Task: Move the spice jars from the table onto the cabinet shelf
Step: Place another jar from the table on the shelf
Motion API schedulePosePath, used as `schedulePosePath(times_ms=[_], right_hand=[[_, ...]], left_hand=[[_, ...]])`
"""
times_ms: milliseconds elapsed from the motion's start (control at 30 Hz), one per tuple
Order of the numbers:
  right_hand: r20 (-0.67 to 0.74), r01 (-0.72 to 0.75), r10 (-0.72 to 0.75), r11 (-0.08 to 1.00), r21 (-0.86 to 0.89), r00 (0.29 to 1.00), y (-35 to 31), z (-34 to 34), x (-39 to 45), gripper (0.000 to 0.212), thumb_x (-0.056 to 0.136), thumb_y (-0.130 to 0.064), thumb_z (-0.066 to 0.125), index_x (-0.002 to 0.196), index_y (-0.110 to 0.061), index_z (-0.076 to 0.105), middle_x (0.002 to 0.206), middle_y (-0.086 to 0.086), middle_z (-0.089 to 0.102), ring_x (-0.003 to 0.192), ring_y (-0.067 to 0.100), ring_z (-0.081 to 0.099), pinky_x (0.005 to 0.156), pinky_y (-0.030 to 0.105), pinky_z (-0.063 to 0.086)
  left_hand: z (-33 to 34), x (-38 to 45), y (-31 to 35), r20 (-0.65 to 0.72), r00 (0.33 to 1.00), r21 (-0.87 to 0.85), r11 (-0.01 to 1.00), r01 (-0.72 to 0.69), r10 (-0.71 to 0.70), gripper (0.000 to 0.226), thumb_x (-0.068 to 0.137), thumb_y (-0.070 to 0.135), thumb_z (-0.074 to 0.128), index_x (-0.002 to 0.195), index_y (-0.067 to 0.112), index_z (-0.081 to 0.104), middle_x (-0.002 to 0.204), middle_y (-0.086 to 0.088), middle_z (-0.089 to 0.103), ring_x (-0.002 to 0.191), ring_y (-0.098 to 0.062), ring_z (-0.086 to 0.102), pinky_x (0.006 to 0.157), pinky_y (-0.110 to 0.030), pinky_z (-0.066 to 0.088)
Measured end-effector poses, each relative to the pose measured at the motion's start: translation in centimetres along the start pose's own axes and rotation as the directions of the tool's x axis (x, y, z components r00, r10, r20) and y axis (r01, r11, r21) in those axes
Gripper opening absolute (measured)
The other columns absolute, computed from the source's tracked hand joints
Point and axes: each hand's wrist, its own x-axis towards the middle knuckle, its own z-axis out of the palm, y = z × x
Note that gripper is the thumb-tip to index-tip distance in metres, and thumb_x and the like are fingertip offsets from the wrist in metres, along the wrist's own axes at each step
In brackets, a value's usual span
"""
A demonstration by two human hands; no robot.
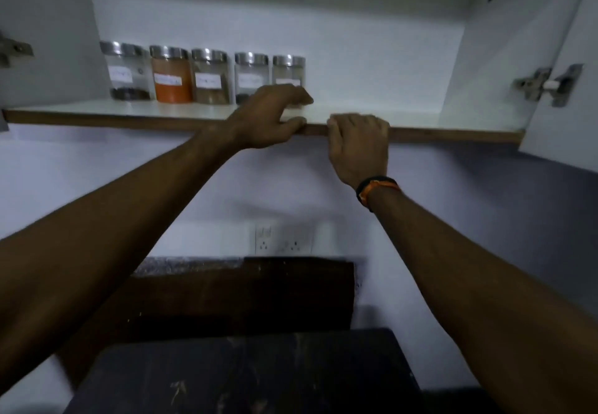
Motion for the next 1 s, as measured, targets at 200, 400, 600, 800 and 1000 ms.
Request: schedulePosePath(times_ms=[200,400,600,800,1000], right_hand=[[0.141,-0.039,0.022,0.993,0.115,0.990,-1.6,-2.0,-5.6,0.068,0.083,-0.020,0.056,0.149,-0.017,0.042,0.158,0.009,0.034,0.144,0.030,0.032,0.108,0.042,0.032],[0.551,-0.297,0.152,0.937,0.183,0.820,-0.9,-0.5,-17.3,0.048,0.083,-0.014,0.060,0.131,-0.014,0.061,0.132,0.015,0.057,0.121,0.035,0.053,0.102,0.043,0.044],[0.851,-0.506,0.220,0.860,0.062,0.478,-0.6,1.2,-32.2,0.023,0.084,-0.015,0.065,0.104,-0.011,0.074,0.109,0.014,0.071,0.104,0.032,0.064,0.092,0.037,0.052],[0.938,-0.494,0.216,0.868,-0.057,0.271,-1.6,1.6,-42.3,0.024,0.090,-0.024,0.061,0.110,-0.013,0.070,0.114,0.012,0.068,0.109,0.031,0.063,0.094,0.038,0.049],[0.958,-0.495,0.253,0.855,-0.155,0.137,-3.0,0.8,-46.9,0.065,0.087,-0.046,0.065,0.144,-0.022,0.046,0.141,0.014,0.046,0.129,0.036,0.047,0.107,0.046,0.042]], left_hand=[[5.1,-8.3,5.6,-0.132,0.990,-0.041,0.997,-0.062,0.057,0.039,0.091,0.013,0.063,0.128,0.001,0.059,0.126,-0.016,0.063,0.117,-0.031,0.056,0.098,-0.036,0.044],[12.8,-18.3,9.6,0.206,0.952,-0.311,0.908,0.281,-0.225,0.038,0.089,0.010,0.067,0.125,0.003,0.062,0.121,-0.015,0.066,0.108,-0.030,0.063,0.093,-0.040,0.052],[19.4,-28.4,13.5,0.616,0.733,-0.304,0.771,0.559,-0.289,0.029,0.087,0.010,0.066,0.116,0.013,0.064,0.107,-0.005,0.069,0.099,-0.020,0.067,0.090,-0.044,0.056],[23.5,-36.0,16.1,0.807,0.503,-0.227,0.624,0.748,-0.310,0.031,0.089,0.011,0.065,0.114,0.028,0.056,0.108,0.004,0.062,0.099,-0.013,0.064,0.091,-0.037,0.056],[25.2,-40.8,18.3,0.817,0.454,-0.203,0.560,0.803,-0.355,0.026,0.091,0.013,0.064,0.116,0.017,0.061,0.107,0.001,0.066,0.099,-0.017,0.065,0.088,-0.032,0.056]])
